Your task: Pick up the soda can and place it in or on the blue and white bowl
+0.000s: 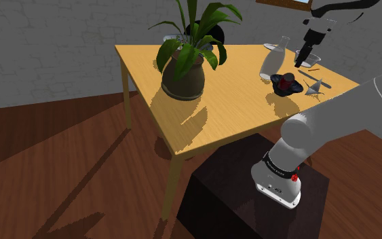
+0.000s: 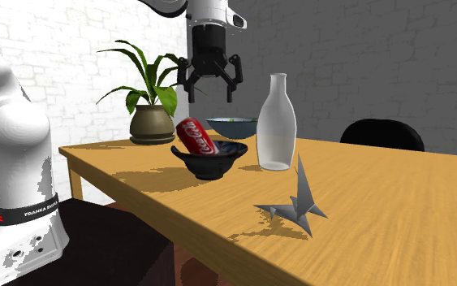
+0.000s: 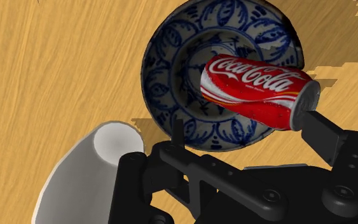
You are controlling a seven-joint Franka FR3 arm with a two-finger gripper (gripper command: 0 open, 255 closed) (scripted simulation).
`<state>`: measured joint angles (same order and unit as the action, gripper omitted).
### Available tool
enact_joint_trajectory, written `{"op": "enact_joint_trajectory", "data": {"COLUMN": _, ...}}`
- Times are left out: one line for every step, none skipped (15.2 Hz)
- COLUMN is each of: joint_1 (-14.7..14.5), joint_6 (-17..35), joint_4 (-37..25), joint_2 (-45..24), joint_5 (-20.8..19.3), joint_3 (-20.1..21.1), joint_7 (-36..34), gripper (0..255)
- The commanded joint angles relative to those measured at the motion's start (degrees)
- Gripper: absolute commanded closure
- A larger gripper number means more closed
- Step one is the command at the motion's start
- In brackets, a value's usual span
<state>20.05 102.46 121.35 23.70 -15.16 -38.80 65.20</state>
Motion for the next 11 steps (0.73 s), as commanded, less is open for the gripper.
{"op": "enact_joint_trajectory", "data": {"joint_1": -0.2, "joint_6": -3.0, "joint_4": -3.1, "joint_2": -0.1, "joint_5": 0.4, "joint_3": 0.5, "joint_7": 0.2, "gripper": 0}}
{"op": "enact_joint_trajectory", "data": {"joint_1": -0.3, "joint_6": -4.9, "joint_4": -5.0, "joint_2": -0.2, "joint_5": 0.6, "joint_3": 0.8, "joint_7": 0.3, "gripper": 0}}
{"op": "enact_joint_trajectory", "data": {"joint_1": -0.5, "joint_6": -6.4, "joint_4": -6.7, "joint_2": -0.3, "joint_5": 0.8, "joint_3": 1.0, "joint_7": 0.4, "gripper": 0}}
{"op": "enact_joint_trajectory", "data": {"joint_1": -0.4, "joint_6": -6.4, "joint_4": -6.7, "joint_2": -0.4, "joint_5": 0.8, "joint_3": 1.0, "joint_7": 0.4, "gripper": 0}}
{"op": "enact_joint_trajectory", "data": {"joint_1": -0.4, "joint_6": -6.4, "joint_4": -6.7, "joint_2": -0.4, "joint_5": 0.8, "joint_3": 1.0, "joint_7": 0.4, "gripper": 0}}
{"op": "enact_joint_trajectory", "data": {"joint_1": -0.4, "joint_6": -6.4, "joint_4": -6.7, "joint_2": -0.3, "joint_5": 0.8, "joint_3": 1.0, "joint_7": 0.4, "gripper": 0}}
{"op": "enact_joint_trajectory", "data": {"joint_1": -0.4, "joint_6": -6.4, "joint_4": -6.7, "joint_2": -0.3, "joint_5": 0.8, "joint_3": 1.0, "joint_7": 0.4, "gripper": 0}}
{"op": "enact_joint_trajectory", "data": {"joint_1": -0.4, "joint_6": -6.4, "joint_4": -6.7, "joint_2": -0.4, "joint_5": 0.8, "joint_3": 1.0, "joint_7": 0.4, "gripper": 0}}
{"op": "enact_joint_trajectory", "data": {"joint_1": -0.4, "joint_6": -6.4, "joint_4": -6.7, "joint_2": -0.4, "joint_5": 0.8, "joint_3": 1.0, "joint_7": 0.4, "gripper": 0}}
{"op": "enact_joint_trajectory", "data": {"joint_1": -0.4, "joint_6": -6.4, "joint_4": -6.7, "joint_2": -0.4, "joint_5": 0.8, "joint_3": 1.0, "joint_7": 0.4, "gripper": 0}}
{"op": "enact_joint_trajectory", "data": {"joint_1": -0.4, "joint_6": -6.4, "joint_4": -6.7, "joint_2": -0.4, "joint_5": 0.8, "joint_3": 1.0, "joint_7": 0.4, "gripper": 0}}
